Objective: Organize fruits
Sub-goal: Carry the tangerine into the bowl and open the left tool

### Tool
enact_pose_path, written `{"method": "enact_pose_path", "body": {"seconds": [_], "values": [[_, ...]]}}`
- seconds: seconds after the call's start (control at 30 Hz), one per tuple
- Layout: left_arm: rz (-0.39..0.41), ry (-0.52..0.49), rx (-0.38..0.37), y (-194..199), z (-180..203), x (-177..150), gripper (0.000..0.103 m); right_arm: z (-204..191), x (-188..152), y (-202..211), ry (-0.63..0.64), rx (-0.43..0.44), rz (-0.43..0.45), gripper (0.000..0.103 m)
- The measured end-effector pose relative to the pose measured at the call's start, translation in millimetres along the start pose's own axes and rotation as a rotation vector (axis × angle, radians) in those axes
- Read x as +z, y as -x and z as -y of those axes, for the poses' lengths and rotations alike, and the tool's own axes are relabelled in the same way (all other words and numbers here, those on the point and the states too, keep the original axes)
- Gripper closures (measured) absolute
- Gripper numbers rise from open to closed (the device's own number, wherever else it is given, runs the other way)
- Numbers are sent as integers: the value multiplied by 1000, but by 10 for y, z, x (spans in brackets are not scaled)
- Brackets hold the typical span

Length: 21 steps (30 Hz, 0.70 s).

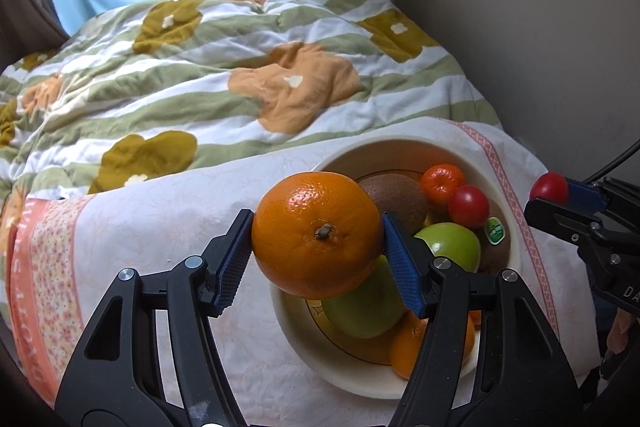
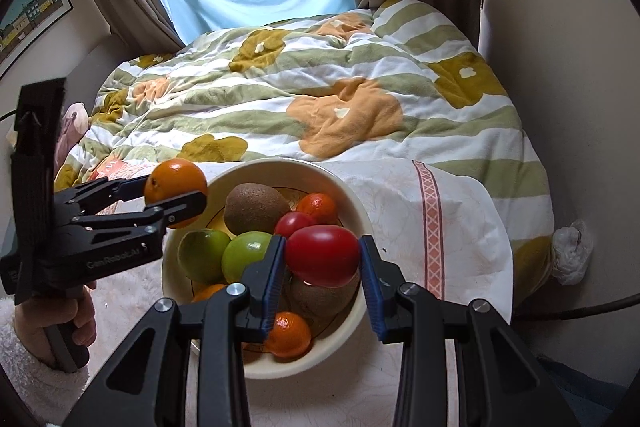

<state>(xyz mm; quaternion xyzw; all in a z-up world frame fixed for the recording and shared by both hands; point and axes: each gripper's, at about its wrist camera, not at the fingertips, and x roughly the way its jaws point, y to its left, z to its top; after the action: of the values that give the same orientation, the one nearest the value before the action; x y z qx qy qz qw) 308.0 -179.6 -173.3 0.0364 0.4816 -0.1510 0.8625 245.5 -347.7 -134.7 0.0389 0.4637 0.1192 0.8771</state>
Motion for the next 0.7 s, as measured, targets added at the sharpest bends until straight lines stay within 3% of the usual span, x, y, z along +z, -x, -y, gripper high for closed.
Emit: {"method": "enact_pose_path", "body": {"seconds": [0.17, 0.23, 0.3, 0.7], "values": [[-11, 4, -18, -70, -19, -14, 34, -5, 7, -50, -6, 17, -2, 69], [0, -7, -17, -47, -4, -7, 23, -8, 10, -64, -6, 19, -3, 69], [27, -18, -9, 22, 13, 2, 0, -18, 10, -65, -7, 20, -3, 69], [89, 21, -9, 520, -138, -70, 0, -134, 88, 89, 8, 21, 30, 69]]}}
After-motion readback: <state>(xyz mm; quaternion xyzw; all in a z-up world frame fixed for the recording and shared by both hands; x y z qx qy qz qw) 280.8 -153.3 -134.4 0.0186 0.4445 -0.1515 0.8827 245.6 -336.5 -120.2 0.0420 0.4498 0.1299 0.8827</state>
